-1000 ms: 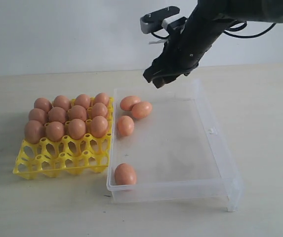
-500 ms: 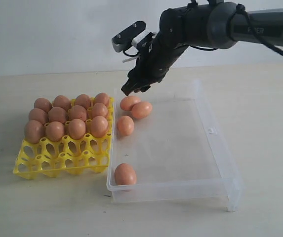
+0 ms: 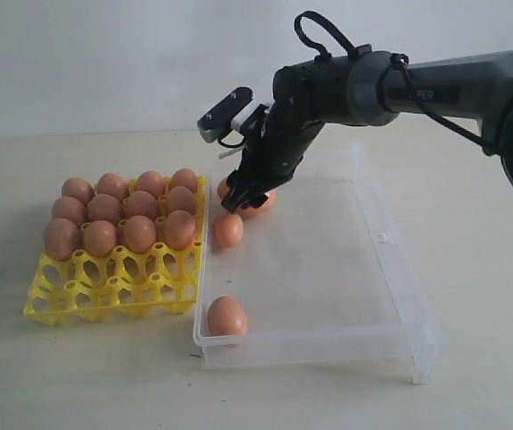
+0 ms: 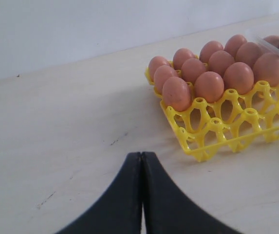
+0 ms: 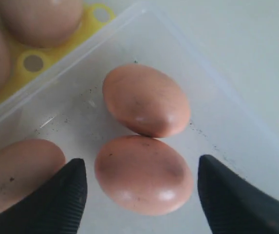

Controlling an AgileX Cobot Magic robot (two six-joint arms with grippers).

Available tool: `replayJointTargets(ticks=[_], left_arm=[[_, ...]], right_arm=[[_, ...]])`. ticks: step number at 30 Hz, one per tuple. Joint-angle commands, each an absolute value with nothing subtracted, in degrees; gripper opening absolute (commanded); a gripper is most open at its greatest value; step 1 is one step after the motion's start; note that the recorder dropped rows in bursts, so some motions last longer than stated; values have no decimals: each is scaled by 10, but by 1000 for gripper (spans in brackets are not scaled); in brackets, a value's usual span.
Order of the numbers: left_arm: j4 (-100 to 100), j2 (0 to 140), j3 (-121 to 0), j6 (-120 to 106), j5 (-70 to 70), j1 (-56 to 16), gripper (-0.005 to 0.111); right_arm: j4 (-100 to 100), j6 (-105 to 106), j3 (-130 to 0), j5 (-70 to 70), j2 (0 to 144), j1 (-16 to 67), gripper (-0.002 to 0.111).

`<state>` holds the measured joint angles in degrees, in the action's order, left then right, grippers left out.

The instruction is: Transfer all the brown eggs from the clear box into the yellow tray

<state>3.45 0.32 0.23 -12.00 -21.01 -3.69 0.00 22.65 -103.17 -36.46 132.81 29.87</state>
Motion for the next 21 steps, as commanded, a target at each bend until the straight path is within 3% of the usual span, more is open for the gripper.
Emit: replayJointTargets(ticks=[1,13,15,21], left_arm=[[35,0,0,-120,-207,-39,0],[35,0,0,-120,-207,-39,0],[35,0,0,-120,-207,-39,0],[35,0,0,-120,-207,-39,0]], right_arm=[[5,227,-1037,-361,1342,300,67],[21,229,-1037,-326,1361,300,65],[28,229,-1037,-337,1365,300,61],[31,229,-1037,-373,1369,300,30]])
